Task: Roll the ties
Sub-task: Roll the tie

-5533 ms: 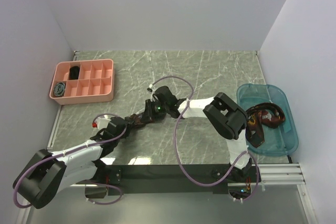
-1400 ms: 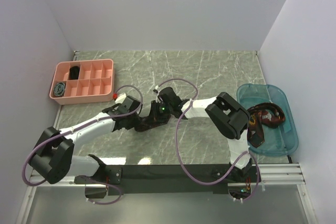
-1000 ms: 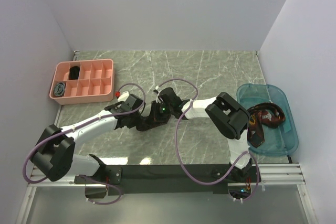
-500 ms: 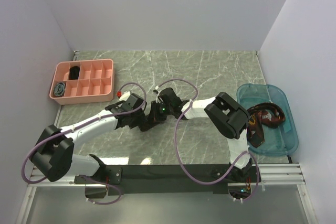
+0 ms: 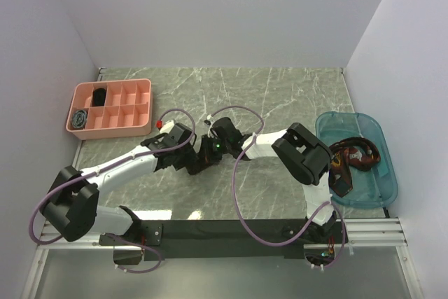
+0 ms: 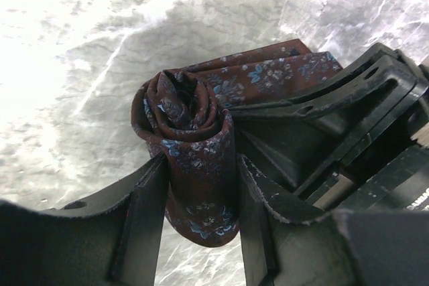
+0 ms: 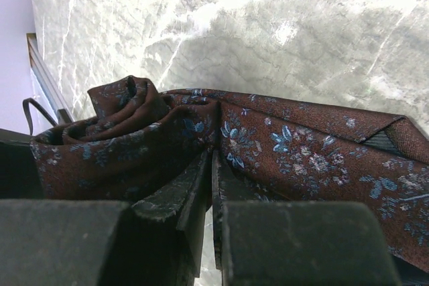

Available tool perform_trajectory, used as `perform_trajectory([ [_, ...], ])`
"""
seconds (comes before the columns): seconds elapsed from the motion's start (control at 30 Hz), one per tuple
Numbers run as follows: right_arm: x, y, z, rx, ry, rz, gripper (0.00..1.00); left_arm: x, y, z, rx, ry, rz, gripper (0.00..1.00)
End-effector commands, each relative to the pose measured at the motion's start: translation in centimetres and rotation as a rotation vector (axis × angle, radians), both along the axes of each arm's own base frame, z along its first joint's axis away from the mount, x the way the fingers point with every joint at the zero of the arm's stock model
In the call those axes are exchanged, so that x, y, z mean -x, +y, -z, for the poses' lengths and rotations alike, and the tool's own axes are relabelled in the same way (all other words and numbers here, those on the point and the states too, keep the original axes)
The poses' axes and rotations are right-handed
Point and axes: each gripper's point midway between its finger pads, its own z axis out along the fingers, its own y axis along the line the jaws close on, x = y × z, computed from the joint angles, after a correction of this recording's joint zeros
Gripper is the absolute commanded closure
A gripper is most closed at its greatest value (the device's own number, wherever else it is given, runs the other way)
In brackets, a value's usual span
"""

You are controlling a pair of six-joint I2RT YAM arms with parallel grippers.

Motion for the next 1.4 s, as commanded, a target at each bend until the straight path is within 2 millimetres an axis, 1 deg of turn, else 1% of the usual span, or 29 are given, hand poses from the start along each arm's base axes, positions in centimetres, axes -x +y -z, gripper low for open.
perform_trajectory([
  [0.0,1.2,-0.9,2.6,0.072,0.018,-0.013,0.87,-1.4,-3.7,-2.0,0.137,-0.046,0.030,0.53],
  [0.03,1.1,-1.1,2.2,0.076,0.003,-0.015,0.86,-1.4,-3.8,-1.7,0.135,-0.040,0.030,0.54],
  [0.1,1.0,-1.2,1.4,0.076,-0.024,-0.014,0.81,-1.3,-3.7,-1.4,0.127,-0.034,0.030,0.54],
  [0.13,0.7,-1.4,0.5,0.075,-0.051,-0.017,0.81,-1.3,-3.7,-1.2,0.121,-0.031,0.030,0.54],
  [0.23,0.2,-1.7,-0.8,0.090,-0.100,-0.012,0.80,-1.4,-3.7,-0.8,0.109,-0.026,0.032,0.55],
  [0.3,-0.2,-2.0,-1.3,0.101,-0.124,0.003,0.78,-1.6,-3.8,-0.6,0.101,-0.020,0.038,0.55],
  [0.4,-0.4,-2.5,-1.2,0.117,-0.135,0.018,0.73,-1.6,-4.0,0.1,0.083,0.000,0.048,0.55],
  [0.53,-0.4,-2.9,-0.9,0.122,-0.132,0.031,0.73,-1.6,-4.3,0.8,0.073,0.018,0.054,0.55],
  [0.63,-0.8,-3.6,-1.2,0.109,-0.130,0.055,0.73,-1.8,-4.4,0.7,0.068,0.015,0.057,0.55],
  [0.67,-0.9,-3.8,-1.4,0.106,-0.133,0.060,0.73,-1.9,-4.6,0.6,0.068,0.015,0.059,0.56],
  [0.7,-1.5,-4.2,-1.9,0.101,-0.141,0.079,0.73,-1.9,-4.6,0.5,0.067,0.012,0.061,0.56],
  [0.77,-1.8,-5.0,-2.1,0.094,-0.144,0.097,0.73,-2.0,-4.7,0.3,0.062,0.007,0.063,0.57],
  [0.8,-1.9,-5.2,-2.7,0.081,-0.151,0.103,0.73,-2.0,-4.9,0.3,0.061,0.007,0.069,0.57],
  [0.87,-2.3,-6.0,-2.9,0.069,-0.148,0.116,0.73,-2.0,-5.0,0.3,0.053,0.010,0.071,0.58],
  [0.9,-2.4,-6.2,-3.6,0.055,-0.159,0.119,0.73,-2.0,-5.1,0.4,0.050,0.014,0.073,0.59],
  [0.97,-2.7,-6.8,-3.9,0.052,-0.167,0.128,0.73,-2.0,-5.2,0.6,0.039,0.020,0.080,0.60],
  [1.0,-2.9,-7.1,-4.7,0.041,-0.182,0.136,0.73,-1.9,-5.4,0.7,0.035,0.023,0.085,0.61],
  [1.03,-2.9,-7.5,-4.7,0.042,-0.182,0.145,0.73,-1.8,-5.5,0.9,0.028,0.030,0.091,0.61],
  [1.1,-3.5,-8.3,-5.3,0.029,-0.194,0.170,0.73,-1.7,-5.8,0.9,0.020,0.033,0.105,0.63],
  [1.17,-4.1,-9.2,-5.2,0.029,-0.187,0.188,0.73,-1.8,-6.2,0.9,0.010,0.036,0.114,0.63],
  [1.3,-4.5,-10.3,-4.8,0.037,-0.185,0.207,0.73,-1.7,-6.8,1.2,-0.025,0.058,0.148,0.62],
  [1.33,-4.4,-10.4,-4.6,0.035,-0.181,0.205,0.73,-1.7,-6.9,1.5,-0.036,0.066,0.154,0.61],
  [1.37,-4.3,-10.6,-4.5,0.033,-0.181,0.202,0.73,-2.0,-7.3,1.3,-0.037,0.062,0.159,0.60],
])
